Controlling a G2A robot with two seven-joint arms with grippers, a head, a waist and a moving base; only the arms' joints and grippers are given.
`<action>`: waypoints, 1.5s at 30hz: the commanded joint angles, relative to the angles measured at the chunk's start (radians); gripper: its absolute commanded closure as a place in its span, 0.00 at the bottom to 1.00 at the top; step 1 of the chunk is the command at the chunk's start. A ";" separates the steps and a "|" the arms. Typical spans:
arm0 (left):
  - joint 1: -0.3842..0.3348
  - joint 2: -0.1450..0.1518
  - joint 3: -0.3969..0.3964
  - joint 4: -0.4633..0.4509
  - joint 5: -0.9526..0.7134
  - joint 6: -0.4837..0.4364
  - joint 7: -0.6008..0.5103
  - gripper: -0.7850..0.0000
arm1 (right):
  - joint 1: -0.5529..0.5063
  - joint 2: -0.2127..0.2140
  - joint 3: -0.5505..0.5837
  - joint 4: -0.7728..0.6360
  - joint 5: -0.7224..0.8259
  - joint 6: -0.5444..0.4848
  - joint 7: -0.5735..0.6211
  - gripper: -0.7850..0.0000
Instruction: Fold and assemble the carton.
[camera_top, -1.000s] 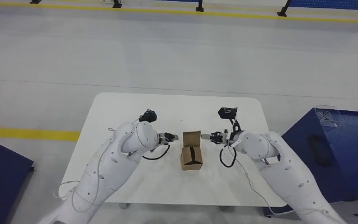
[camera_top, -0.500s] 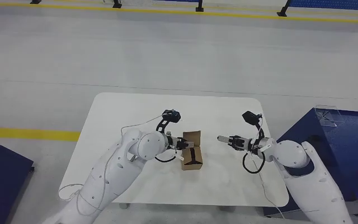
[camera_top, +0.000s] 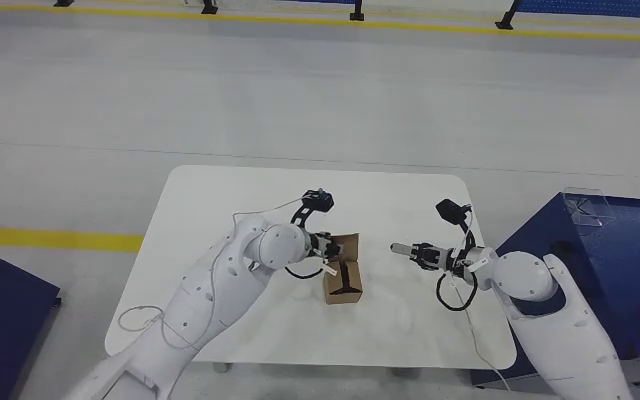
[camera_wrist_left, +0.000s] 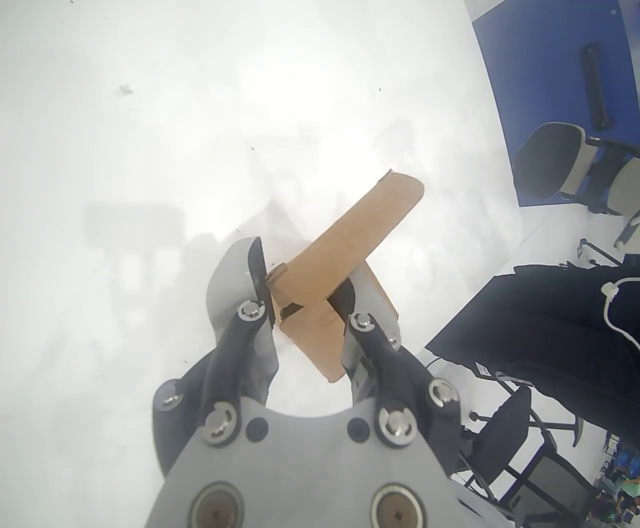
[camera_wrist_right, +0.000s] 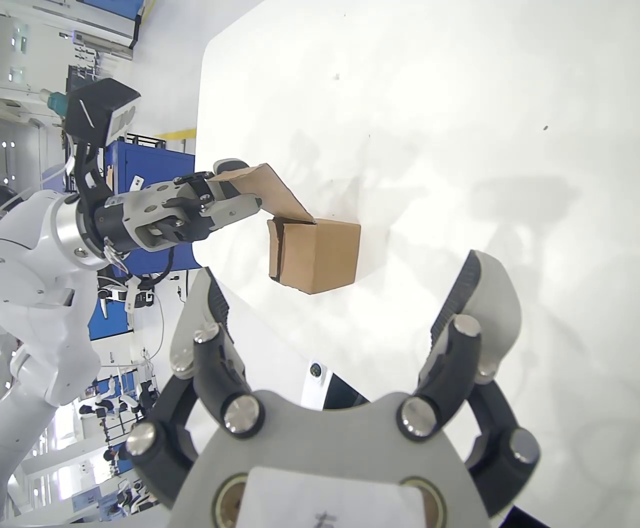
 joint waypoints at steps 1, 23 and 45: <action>0.000 -0.001 -0.005 -0.004 -0.001 0.004 -0.001 0.69 | 0.000 0.000 0.000 0.000 0.000 0.000 0.000 0.00; 0.084 0.020 -0.095 -0.114 0.001 0.049 -0.030 1.00 | 0.000 0.000 0.000 0.000 0.000 0.000 0.000 0.00; 0.363 0.068 -0.229 -0.391 0.059 0.166 0.083 0.00 | -0.007 -0.011 -0.129 -0.009 -0.286 0.076 -0.062 0.00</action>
